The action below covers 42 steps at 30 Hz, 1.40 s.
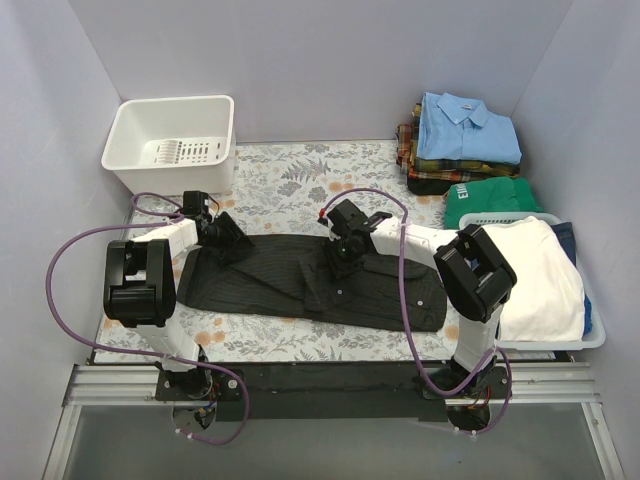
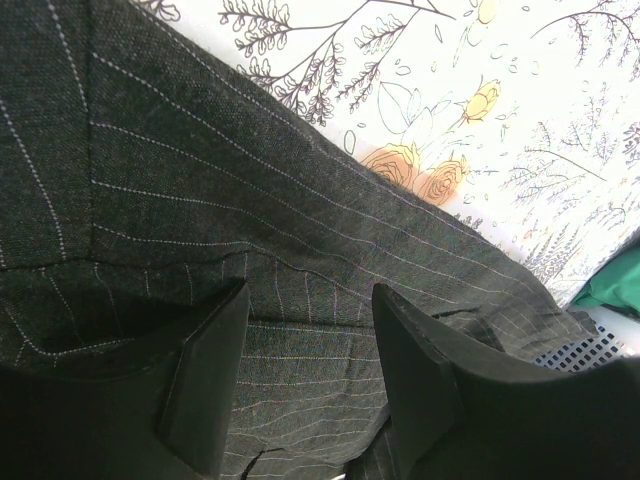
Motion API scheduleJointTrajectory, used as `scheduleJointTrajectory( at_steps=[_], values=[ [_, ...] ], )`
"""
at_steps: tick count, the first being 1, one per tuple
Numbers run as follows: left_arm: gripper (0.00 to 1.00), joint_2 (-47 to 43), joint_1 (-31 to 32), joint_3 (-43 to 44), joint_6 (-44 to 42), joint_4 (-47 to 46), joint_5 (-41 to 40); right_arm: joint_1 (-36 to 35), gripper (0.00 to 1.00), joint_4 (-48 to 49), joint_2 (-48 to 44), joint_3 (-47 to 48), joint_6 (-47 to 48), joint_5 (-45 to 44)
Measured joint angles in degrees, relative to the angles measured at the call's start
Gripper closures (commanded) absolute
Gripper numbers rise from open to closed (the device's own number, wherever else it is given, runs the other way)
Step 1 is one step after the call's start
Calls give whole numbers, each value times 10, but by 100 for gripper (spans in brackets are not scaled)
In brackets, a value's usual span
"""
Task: Fold and stack the long sleeve shirts
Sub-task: Fold the shirt
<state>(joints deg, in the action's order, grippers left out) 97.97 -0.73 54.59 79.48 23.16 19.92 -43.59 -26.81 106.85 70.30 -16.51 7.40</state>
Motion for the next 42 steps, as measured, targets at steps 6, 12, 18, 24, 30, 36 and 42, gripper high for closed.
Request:
scheduleJointTrajectory(
  at_steps=[6,12,18,24,30,36,42],
  values=[
    [48,0,0,0,0,0,0,1,87,4,0,0,2,13],
    [48,0,0,0,0,1,-1,1,99,1,-7,0,-4,9],
    [50,0,1,0,2,2,-6,1,99,-23,-86,-6,-14,-54],
    [50,1,1,0,3,2,-7,17,99,-43,-209,-50,-29,-130],
    [50,2,1,3,3,4,-9,43,99,-65,-251,-104,-51,-181],
    [50,6,1,8,3,10,-9,59,99,-104,-286,-163,-97,-233],
    [50,10,1,13,3,17,-9,108,99,-130,-343,-197,-132,-270]
  ],
)
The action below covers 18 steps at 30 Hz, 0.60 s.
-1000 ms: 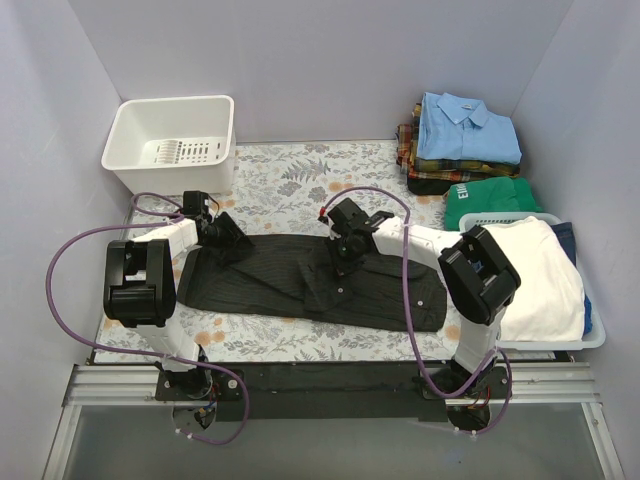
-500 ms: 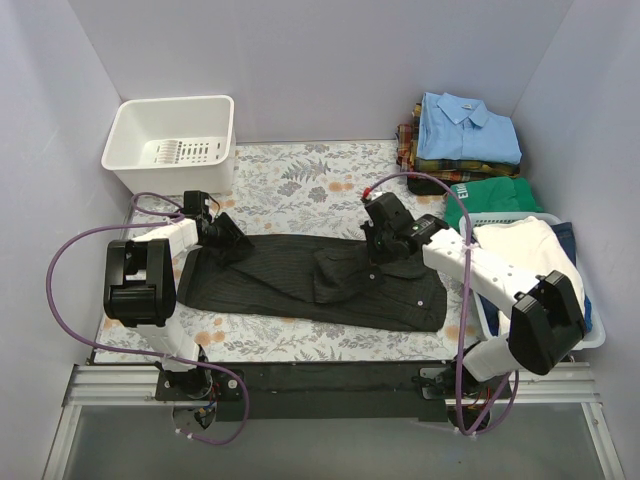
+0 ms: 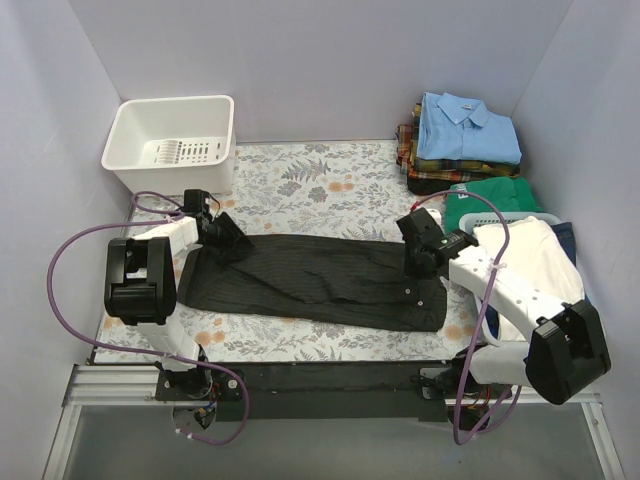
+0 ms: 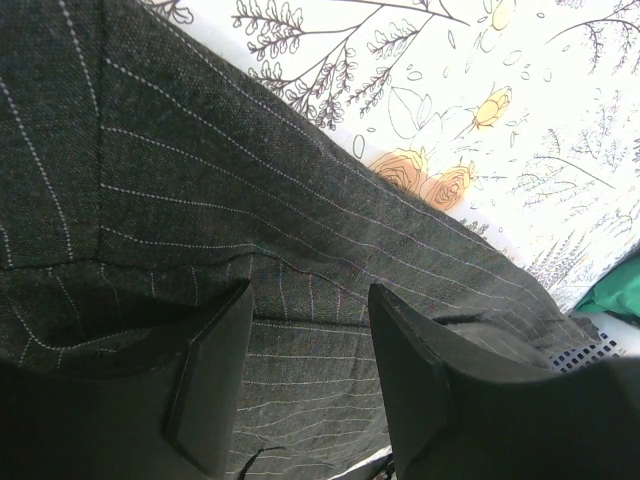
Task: Fold and stack the long sleeve shirts
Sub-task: Fold the shirt
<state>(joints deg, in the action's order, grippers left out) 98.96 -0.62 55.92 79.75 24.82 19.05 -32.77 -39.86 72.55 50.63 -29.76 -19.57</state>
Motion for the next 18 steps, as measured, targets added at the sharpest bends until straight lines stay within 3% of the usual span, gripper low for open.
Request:
scheduleJointTrajectory(
  at_steps=[16,18],
  values=[
    [51,6,0,9,-1,10,0,67,99,39,104,67,87,14],
    [51,7,0,10,-1,11,0,74,82,39,112,68,90,17]
  ],
)
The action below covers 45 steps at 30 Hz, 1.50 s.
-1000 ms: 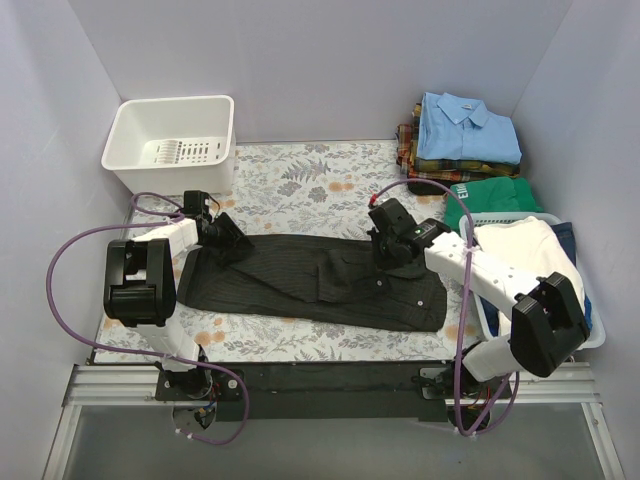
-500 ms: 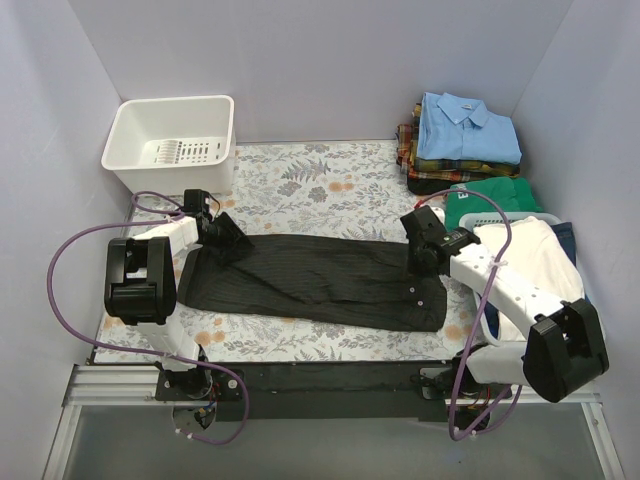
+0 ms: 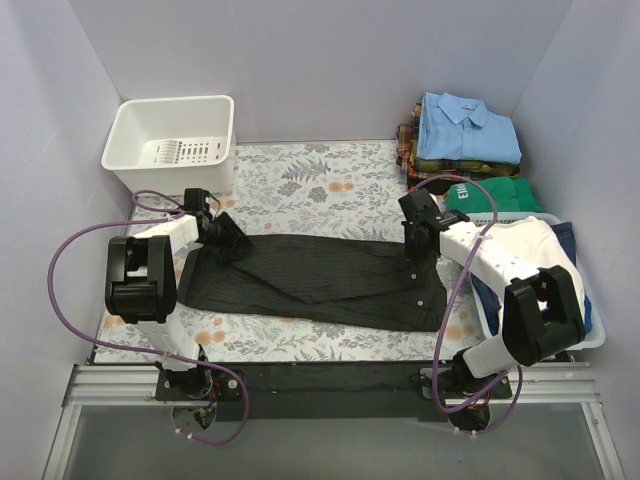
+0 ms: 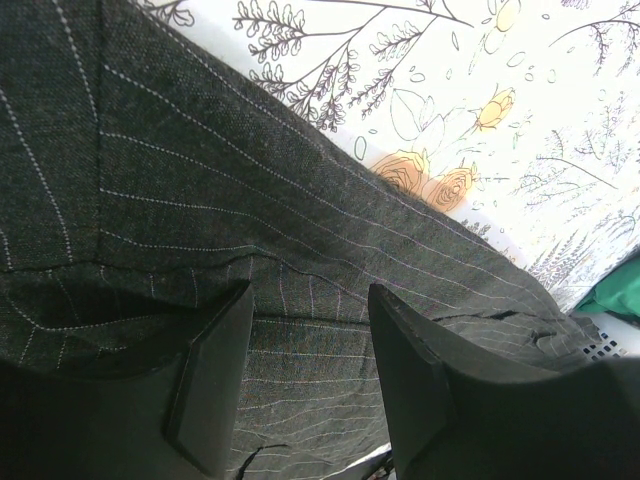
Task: Fold and stack the long sleeve shirts
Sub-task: Fold the shirt
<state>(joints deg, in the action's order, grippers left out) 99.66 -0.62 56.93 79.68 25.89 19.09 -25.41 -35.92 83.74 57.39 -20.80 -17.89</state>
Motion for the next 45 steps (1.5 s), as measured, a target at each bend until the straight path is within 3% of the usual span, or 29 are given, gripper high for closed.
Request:
scheduleJointTrajectory(
  at_steps=[1,2,3,5,7,12,17,24,29,35,45],
  values=[
    [50,0,0,1,0,1,0,4,75,0,3,0,0,1],
    [49,1,0,2,-1,2,0,8,55,0,4,0,-1,2],
    [47,1,0,2,-1,3,0,12,45,-1,3,0,-3,4],
    [41,1,0,5,-3,5,0,21,33,0,0,0,-9,9],
    [38,1,1,8,-6,5,1,31,27,0,-11,-2,-12,16],
    [34,-5,2,18,-25,10,-23,46,27,-4,-47,13,-8,14],
    [33,-42,0,21,-34,16,-57,48,27,2,-32,92,15,21],
    [35,-127,5,21,-38,14,-64,48,31,30,42,126,51,97],
    [36,-153,51,4,-43,16,-47,47,32,30,122,133,78,154],
    [37,-144,104,-46,-37,40,-38,41,34,34,167,171,106,214],
    [39,-34,118,-6,-29,31,-98,35,34,46,193,176,115,245]
  ],
)
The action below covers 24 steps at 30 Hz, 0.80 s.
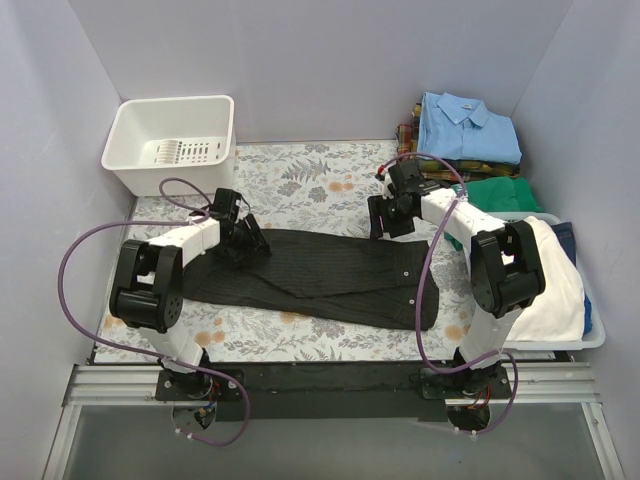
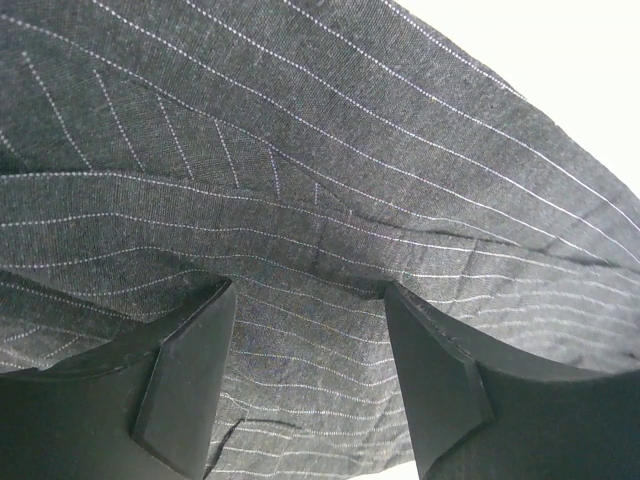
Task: Fold and stack the long sleeve shirts
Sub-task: Fold the shirt
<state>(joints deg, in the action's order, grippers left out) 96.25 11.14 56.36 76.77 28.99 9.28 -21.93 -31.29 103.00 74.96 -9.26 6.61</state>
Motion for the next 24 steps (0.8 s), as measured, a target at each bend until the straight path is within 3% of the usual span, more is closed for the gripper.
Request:
scheduleJointTrajectory(
  at_steps=[16,24],
  values=[
    [40,72,17,92,-60,-4,-54,1,35,12,62,-2,0,-6],
    [40,84,46,100,-82,-40,-44,11,35,21,-4,-96,-12,-22]
  ],
)
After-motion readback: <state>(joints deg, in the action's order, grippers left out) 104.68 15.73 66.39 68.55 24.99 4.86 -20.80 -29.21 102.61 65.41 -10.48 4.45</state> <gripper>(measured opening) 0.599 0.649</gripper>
